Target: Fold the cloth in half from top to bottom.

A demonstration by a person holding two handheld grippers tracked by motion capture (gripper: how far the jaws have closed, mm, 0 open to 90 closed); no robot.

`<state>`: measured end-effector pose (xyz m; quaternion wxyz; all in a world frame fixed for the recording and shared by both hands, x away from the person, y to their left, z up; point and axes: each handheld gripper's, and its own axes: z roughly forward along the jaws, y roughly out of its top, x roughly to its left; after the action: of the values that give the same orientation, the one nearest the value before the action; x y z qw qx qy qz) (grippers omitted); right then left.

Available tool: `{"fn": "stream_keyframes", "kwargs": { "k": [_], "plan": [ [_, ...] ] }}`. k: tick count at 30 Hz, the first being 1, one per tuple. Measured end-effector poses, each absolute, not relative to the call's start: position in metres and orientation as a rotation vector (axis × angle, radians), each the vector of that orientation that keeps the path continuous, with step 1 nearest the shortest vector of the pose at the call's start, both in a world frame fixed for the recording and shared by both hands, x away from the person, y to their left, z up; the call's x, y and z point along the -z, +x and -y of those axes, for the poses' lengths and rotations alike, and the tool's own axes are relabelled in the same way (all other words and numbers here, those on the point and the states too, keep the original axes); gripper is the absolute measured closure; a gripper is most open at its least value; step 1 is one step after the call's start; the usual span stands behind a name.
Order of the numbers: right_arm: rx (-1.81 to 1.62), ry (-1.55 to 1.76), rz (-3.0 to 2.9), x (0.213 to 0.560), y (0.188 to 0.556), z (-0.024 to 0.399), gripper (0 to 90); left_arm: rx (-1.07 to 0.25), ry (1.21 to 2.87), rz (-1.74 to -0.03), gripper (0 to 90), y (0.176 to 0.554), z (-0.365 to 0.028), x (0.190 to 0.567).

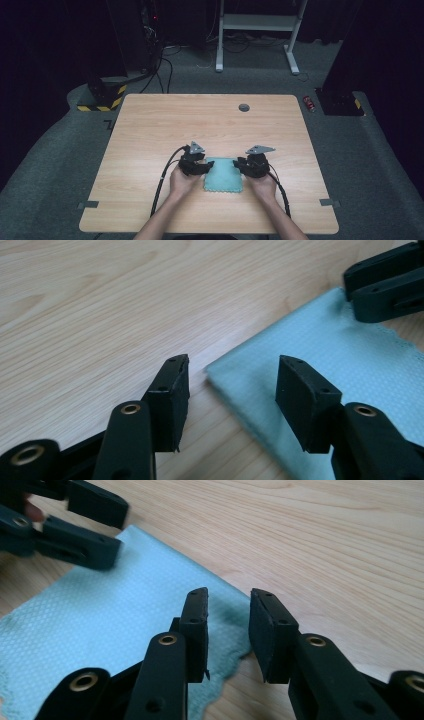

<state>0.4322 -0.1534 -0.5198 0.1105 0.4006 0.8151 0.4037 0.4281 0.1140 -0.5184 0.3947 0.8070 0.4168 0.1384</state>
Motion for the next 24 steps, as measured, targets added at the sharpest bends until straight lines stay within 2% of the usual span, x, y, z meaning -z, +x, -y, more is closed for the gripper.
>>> {"fn": "stream_keyframes", "kwargs": {
  "k": [7, 13, 24],
  "plan": [
    [-1.144, 1.197, -2.331, 0.517, 0.421, 0.183, 62.9, -0.396, 1.975, -1.123, 45.9, 0.414, -0.157, 0.511],
    [-1.106, 1.25, -2.249, 0.515, 0.407, 0.213, 60.4, -0.511, 1.972, -1.181, 44.2, 0.397, -0.186, 0.513],
    [-0.963, 1.297, -2.198, 0.522, 0.397, 0.24, 55.8, -0.587, 1.991, -1.252, 39.0, 0.382, -0.211, 0.527]
  ]
}}
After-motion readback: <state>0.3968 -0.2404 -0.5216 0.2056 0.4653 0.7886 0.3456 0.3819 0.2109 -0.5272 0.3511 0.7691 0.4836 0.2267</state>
